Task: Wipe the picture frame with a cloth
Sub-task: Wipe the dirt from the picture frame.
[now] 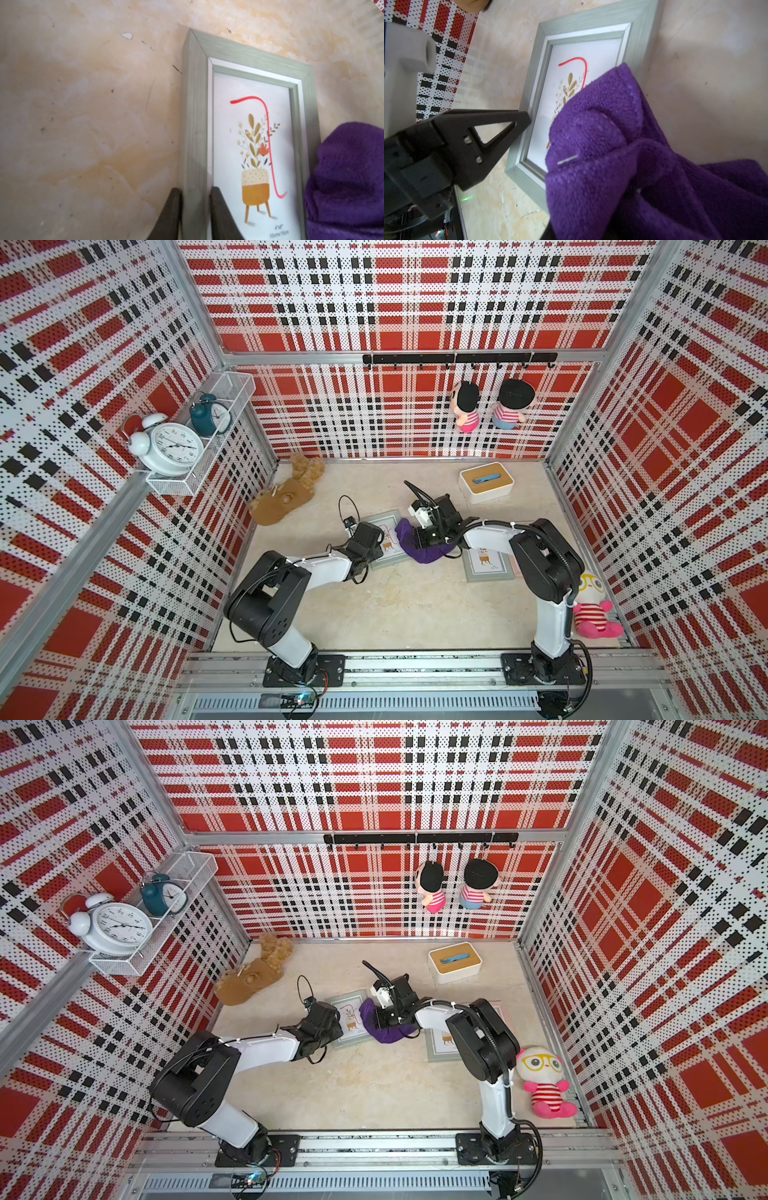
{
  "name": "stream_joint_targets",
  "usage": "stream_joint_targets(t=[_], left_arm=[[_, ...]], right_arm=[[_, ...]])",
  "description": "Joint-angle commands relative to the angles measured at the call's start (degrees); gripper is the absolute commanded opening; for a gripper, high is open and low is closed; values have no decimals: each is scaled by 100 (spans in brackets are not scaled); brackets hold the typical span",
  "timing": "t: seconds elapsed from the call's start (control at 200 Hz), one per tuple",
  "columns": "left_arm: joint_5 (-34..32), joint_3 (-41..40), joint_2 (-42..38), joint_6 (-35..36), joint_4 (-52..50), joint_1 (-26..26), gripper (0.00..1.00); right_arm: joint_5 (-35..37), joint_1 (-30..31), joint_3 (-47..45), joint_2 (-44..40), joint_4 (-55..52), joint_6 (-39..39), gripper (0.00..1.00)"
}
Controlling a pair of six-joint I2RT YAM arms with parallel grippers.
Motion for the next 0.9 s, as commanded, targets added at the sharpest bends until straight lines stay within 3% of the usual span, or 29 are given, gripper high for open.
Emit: stream_joint_targets(t=[0.0,0.185,0.301,0.381,0.581,0.666,0.757,0.892], left_arm=[[337,-270,513,16,-640,1,19],[266,-267,488,236,-797,3,19],[264,-305,448,234,-840,-4,19],[252,-279,502,155,-925,4,19],[242,-297,575,-106,-882,38,18],[243,-305,554,-100,-836,43,18],[240,-271,554,2,-859,39,18],[242,-313,485,126,-895,42,18]], right_arm=[[272,22,271,506,-728,-254,0],[556,-187,3108,2119,-1422,-198,0],[462,-220,3962,2664,-1595,-55,0],[215,-165,3539,2488,-1485,-90,0],[98,34,213,800,-325,9,0],[-27,52,-739,283,119,255,0],[-62,54,-769,351,231,409,0],[448,-161,554,1128,4,614,0]])
